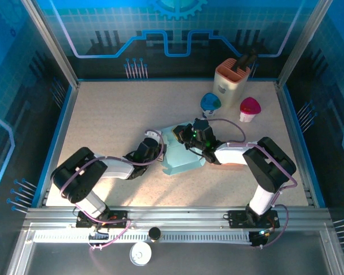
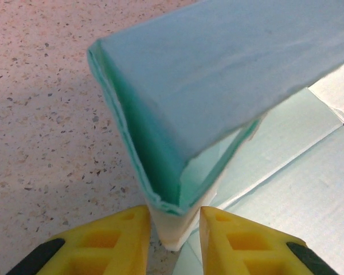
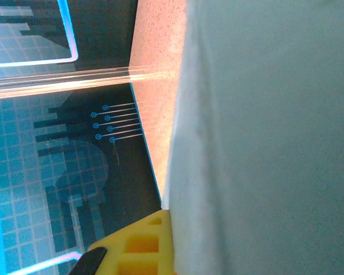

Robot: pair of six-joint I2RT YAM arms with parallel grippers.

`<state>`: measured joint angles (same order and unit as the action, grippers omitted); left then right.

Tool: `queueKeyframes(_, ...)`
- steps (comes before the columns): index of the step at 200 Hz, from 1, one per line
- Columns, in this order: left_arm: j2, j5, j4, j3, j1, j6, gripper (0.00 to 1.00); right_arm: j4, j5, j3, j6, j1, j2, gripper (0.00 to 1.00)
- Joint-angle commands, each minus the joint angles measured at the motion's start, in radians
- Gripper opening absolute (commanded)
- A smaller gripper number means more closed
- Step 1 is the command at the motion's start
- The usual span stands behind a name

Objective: Fold the paper box

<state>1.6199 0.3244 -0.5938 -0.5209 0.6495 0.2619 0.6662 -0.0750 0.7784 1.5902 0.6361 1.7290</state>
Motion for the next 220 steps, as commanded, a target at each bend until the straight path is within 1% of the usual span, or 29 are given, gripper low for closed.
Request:
queueKeyframes(1,0.036,0.005,-0.075,0.004,-0.010,-0.007,0.29,-0.068,0.011,-0.007,0.010,-0.009,0.007,0.00)
queueKeyframes(18,0.052,0.008,-0.091,0.001,-0.009,-0.007,0.27,-0.068,0.009,-0.006,0.011,-0.008,0.008,0.00)
queueKeyframes(55,0.069,0.035,-0.123,-0.005,-0.009,-0.003,0.28,-0.072,0.003,-0.008,0.016,-0.006,0.009,0.00)
queueKeyframes(103,0.092,0.058,-0.165,-0.015,-0.008,-0.001,0.26,-0.081,0.004,-0.011,0.023,-0.005,0.012,0.00)
queueKeyframes(139,0.108,0.089,-0.157,-0.031,0.010,0.004,0.17,-0.075,0.007,-0.011,0.029,-0.003,0.018,0.00)
queueKeyframes(177,0.106,0.151,-0.126,-0.047,0.041,0.017,0.10,-0.075,0.018,-0.010,0.031,0.004,0.014,0.00)
queueKeyframes(193,0.107,0.196,-0.079,-0.069,0.059,0.030,0.08,-0.073,0.024,-0.013,0.034,0.007,0.012,0.00)
queueKeyframes(212,0.106,0.275,-0.026,-0.091,0.083,0.058,0.03,-0.057,0.036,-0.021,0.044,0.014,0.012,0.00)
queueKeyframes(220,0.104,0.303,-0.004,-0.097,0.090,0.080,0.02,-0.049,0.039,-0.022,0.051,0.016,0.011,0.00)
